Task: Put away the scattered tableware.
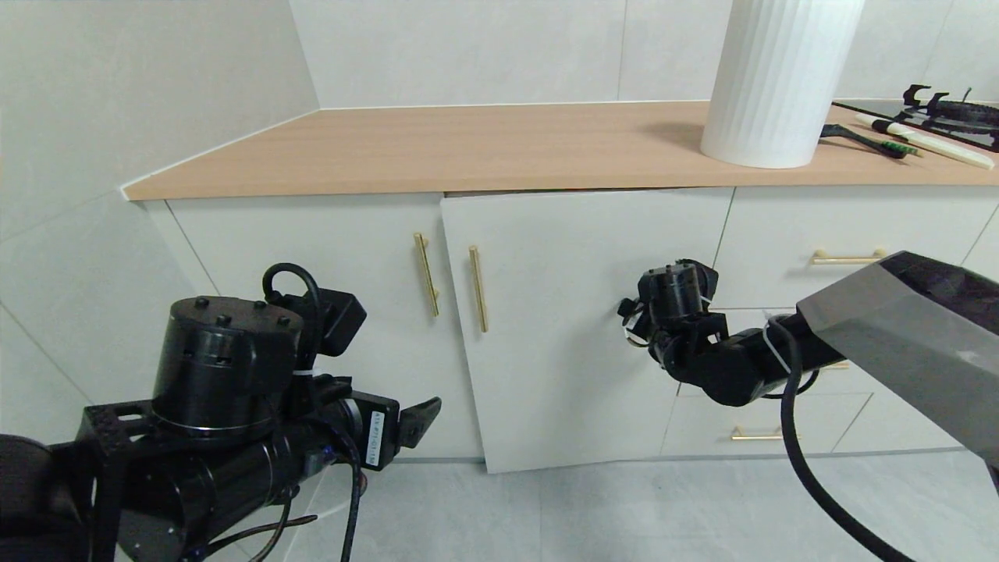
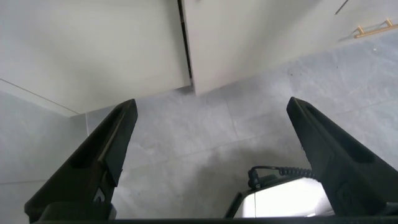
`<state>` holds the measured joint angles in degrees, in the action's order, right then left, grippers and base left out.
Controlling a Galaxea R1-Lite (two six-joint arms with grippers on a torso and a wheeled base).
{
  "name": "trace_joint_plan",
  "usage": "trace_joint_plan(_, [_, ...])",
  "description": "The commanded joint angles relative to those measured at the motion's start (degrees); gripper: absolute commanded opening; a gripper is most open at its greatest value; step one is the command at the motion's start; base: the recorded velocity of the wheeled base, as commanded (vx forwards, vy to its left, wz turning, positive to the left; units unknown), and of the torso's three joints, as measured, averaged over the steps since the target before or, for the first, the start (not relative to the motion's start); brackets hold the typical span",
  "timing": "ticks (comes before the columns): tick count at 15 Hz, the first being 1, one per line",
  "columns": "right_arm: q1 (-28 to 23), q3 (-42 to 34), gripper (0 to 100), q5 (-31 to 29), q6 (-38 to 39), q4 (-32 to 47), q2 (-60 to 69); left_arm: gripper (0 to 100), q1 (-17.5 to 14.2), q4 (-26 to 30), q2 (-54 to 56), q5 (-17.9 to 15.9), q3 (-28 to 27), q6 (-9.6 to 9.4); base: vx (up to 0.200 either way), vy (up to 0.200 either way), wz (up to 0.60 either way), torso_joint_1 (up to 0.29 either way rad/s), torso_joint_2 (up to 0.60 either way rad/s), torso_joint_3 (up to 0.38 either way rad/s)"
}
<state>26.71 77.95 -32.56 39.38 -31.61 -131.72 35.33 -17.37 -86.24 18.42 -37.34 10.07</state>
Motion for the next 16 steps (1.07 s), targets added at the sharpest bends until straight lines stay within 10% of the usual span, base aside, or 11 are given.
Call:
trace_joint_plan(1, [-0.08,1.86,100,-1.36,0.00,-0.03,-2.14,100,0.00,-0.03,0.28,0.04,-0.01,0.04,0.000,0.000,0.00,0.000,0.00,0.000])
trace_joint_plan(16, [-0.61,3.79,100,-4.27,-0.18,-0.03,-2.93,100,0.00,-0.03,0.37,0.04,-0.01,0.04,0.000,0.000,0.00,0.000,0.00,0.000])
